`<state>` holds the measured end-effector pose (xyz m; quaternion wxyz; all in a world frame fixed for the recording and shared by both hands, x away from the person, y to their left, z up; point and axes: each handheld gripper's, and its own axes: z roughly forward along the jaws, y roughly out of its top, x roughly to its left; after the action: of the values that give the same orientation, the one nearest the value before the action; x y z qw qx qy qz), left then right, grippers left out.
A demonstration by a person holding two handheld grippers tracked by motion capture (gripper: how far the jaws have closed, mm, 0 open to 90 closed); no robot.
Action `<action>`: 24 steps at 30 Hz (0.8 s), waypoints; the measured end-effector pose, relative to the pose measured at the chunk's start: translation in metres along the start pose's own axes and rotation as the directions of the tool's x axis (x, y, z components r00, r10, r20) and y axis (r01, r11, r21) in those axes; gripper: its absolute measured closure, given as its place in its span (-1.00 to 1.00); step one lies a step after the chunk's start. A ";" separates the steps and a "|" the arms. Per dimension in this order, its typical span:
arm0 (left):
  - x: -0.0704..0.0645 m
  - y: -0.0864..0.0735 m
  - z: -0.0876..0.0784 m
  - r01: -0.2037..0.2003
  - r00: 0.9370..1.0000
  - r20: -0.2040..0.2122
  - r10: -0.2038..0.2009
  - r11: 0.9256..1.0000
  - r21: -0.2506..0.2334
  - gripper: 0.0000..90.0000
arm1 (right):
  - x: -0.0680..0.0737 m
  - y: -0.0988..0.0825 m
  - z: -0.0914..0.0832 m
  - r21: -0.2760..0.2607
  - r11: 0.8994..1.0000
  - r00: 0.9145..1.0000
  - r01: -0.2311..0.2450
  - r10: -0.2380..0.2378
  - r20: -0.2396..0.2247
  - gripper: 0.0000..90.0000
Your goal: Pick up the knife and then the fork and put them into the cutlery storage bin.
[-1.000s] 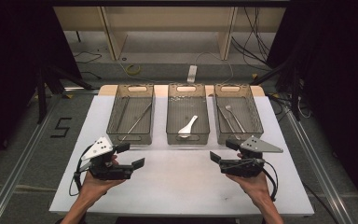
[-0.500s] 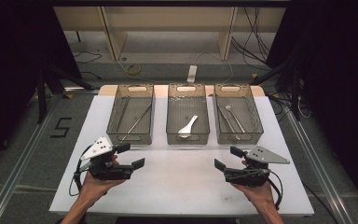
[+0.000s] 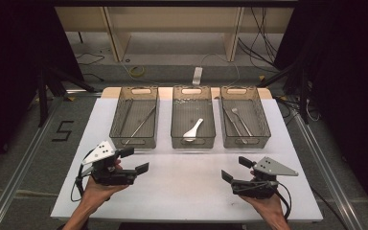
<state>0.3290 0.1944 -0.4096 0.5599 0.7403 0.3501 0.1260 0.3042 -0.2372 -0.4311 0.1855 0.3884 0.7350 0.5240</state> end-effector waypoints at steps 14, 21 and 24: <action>-0.001 0.000 0.001 -0.001 1.000 0.010 0.001 1.000 0.002 -0.65 | -0.002 -0.006 -0.003 0.004 1.000 1.000 -0.003 0.003 0.014 -0.58; -0.001 0.000 0.001 -0.003 1.000 0.010 0.003 1.000 0.003 -0.65 | -0.002 -0.006 -0.003 0.001 1.000 1.000 0.001 -0.001 0.017 -0.58; -0.001 0.000 0.001 -0.002 1.000 0.011 0.002 1.000 0.003 -0.65 | -0.002 -0.006 -0.003 0.003 1.000 1.000 0.002 -0.002 0.017 -0.58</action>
<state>0.3288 0.1930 -0.4100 0.5607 0.7421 0.3465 0.1221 0.3013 -0.2413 -0.4355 0.1915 0.3924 0.7345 0.5195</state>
